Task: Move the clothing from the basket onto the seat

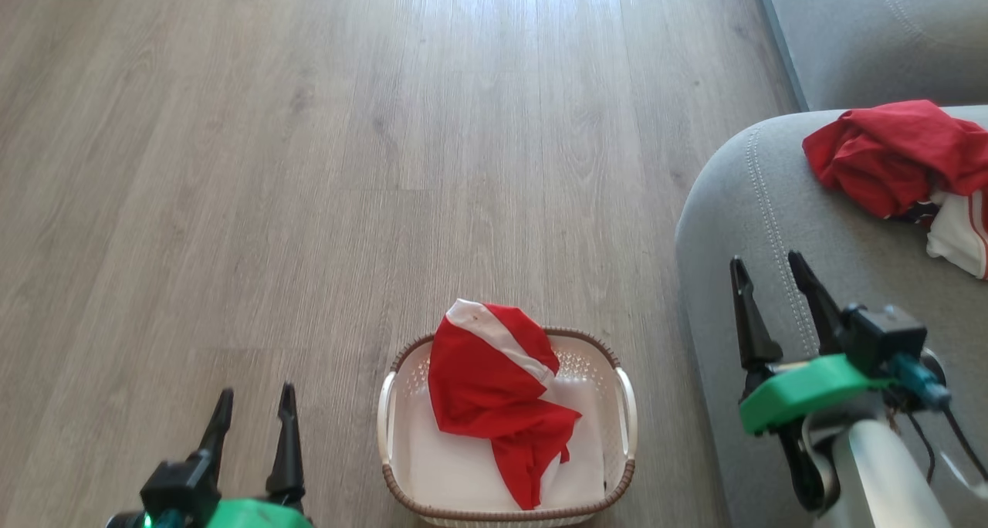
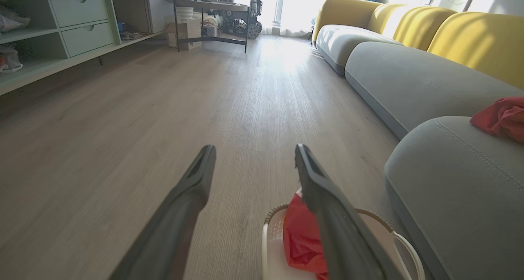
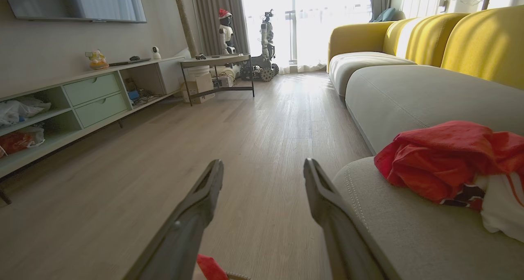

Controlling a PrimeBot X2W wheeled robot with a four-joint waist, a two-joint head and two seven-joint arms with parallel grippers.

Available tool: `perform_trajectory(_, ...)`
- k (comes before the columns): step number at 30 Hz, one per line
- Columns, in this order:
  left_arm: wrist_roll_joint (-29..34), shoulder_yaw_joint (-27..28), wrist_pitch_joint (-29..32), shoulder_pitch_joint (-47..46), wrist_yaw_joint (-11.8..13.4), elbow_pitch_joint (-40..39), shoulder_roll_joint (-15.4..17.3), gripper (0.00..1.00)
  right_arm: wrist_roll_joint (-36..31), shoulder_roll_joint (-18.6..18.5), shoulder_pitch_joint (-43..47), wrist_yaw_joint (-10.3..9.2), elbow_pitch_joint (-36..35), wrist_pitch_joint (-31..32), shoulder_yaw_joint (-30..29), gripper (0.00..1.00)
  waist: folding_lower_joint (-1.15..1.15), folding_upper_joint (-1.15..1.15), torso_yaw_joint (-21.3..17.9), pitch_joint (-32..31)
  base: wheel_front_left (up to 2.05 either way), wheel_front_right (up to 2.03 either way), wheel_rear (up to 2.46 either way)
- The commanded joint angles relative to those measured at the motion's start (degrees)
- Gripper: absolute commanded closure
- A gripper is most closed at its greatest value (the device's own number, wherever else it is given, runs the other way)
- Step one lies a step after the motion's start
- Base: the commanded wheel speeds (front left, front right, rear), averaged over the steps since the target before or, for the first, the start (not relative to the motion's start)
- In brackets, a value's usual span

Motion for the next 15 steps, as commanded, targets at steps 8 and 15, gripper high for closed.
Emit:
perform_trajectory(8, 0.8, 5.6, -0.7, 3.0, 0.2, -3.3, 0.7, 0.00, 2.9, 0.5, 5.4, -0.02, -6.9, -0.4, 3.0, 0.00, 0.00, 0.00, 0.1, -0.9, 0.00, 0.00, 0.00)
perform_trajectory(15, 2.1, 7.1, -0.7, 4.2, -0.4, -2.6, 0.4, 0.00, 4.0, 0.5, 7.7, -0.02, -8.2, -0.4, 3.3, 0.00, 0.00, 0.00, -0.2, -1.5, 0.00, 0.00, 0.00)
